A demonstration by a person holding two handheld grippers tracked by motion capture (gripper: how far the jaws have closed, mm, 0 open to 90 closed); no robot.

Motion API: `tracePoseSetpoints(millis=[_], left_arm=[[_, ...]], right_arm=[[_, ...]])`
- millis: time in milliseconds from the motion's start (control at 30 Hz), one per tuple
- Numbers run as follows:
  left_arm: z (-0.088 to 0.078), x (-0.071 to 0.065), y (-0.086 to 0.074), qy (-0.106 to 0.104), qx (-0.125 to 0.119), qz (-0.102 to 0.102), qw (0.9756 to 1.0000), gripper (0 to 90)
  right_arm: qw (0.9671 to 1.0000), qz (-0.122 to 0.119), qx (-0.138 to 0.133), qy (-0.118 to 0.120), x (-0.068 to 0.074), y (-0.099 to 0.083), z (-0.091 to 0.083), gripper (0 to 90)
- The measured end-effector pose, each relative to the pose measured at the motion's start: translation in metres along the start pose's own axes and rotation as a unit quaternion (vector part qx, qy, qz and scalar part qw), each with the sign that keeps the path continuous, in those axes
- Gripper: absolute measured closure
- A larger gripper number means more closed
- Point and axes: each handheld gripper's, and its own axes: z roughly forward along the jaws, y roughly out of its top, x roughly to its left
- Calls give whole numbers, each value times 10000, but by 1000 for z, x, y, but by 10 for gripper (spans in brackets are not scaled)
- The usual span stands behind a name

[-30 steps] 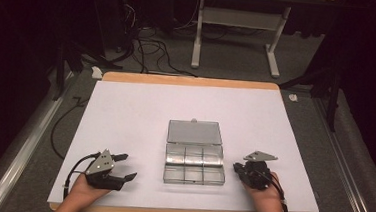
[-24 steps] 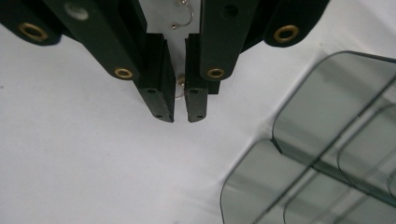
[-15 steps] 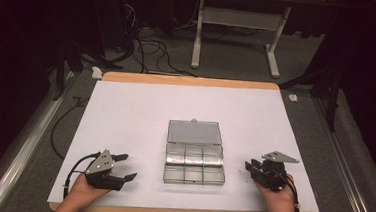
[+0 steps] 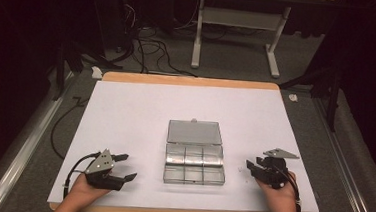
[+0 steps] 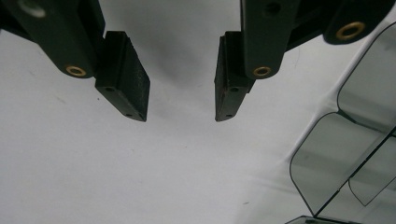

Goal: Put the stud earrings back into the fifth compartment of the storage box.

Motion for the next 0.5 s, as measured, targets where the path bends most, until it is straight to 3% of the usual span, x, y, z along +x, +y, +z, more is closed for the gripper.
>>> tracePoseSetpoints(millis=[167, 500], left_arm=[[0, 0, 0, -28, -25, 13, 10000, 271], [0, 0, 0, -23, -22, 2, 10000, 271]], right_arm=[[9998, 147, 125, -7, -3, 7, -3, 495], [9981, 88, 586, -176, -4, 5, -3, 436]])
